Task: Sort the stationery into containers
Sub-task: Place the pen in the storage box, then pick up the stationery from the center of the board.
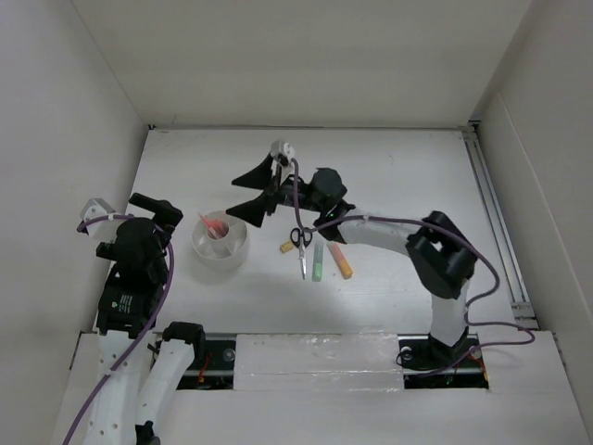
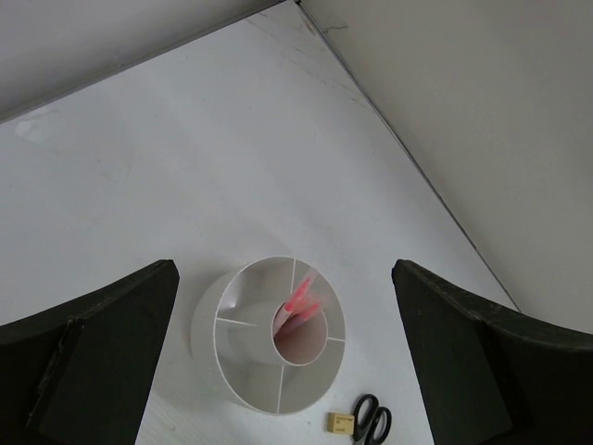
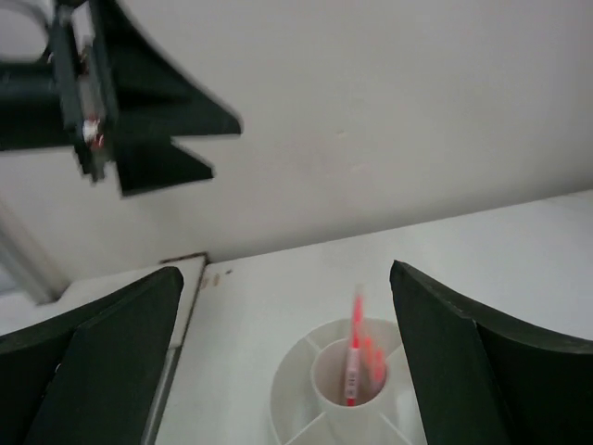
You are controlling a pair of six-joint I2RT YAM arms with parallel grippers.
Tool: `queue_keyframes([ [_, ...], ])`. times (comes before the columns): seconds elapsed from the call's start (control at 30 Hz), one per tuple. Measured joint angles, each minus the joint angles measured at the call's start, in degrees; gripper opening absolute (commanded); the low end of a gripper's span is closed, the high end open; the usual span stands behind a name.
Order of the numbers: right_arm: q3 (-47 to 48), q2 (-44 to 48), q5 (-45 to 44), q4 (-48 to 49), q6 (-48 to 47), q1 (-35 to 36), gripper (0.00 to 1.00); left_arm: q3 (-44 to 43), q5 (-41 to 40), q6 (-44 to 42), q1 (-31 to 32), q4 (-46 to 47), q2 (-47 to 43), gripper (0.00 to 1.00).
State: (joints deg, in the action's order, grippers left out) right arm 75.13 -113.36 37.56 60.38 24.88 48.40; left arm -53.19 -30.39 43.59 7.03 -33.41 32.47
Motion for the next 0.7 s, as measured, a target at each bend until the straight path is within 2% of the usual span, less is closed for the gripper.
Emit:
queue_keyframes([
  [0.2, 1.3, 16.7, -22.4, -30.0, -11.0, 0.6, 1.0, 0.0, 0.2, -0.7, 0.0, 0.2, 0.3, 1.0],
  [0.33, 1.4, 18.8, -35.5, -50.3, -12.4, 1.1, 0.89, 0.0, 0.3, -1.0, 0.0, 0.2, 0.5, 1.0],
  [0.5, -2.3, 14.1, -43.8, -64.3, -12.0, 2.6, 0.89, 0.0, 1.0, -1.6, 0.0, 0.3, 1.0, 1.0],
  [0.7, -7.6, 11.3, -47.5, -71.8, -11.8, 4.6, 0.89, 0.0, 2.4, -2.3, 0.0, 0.6, 2.4, 1.0],
])
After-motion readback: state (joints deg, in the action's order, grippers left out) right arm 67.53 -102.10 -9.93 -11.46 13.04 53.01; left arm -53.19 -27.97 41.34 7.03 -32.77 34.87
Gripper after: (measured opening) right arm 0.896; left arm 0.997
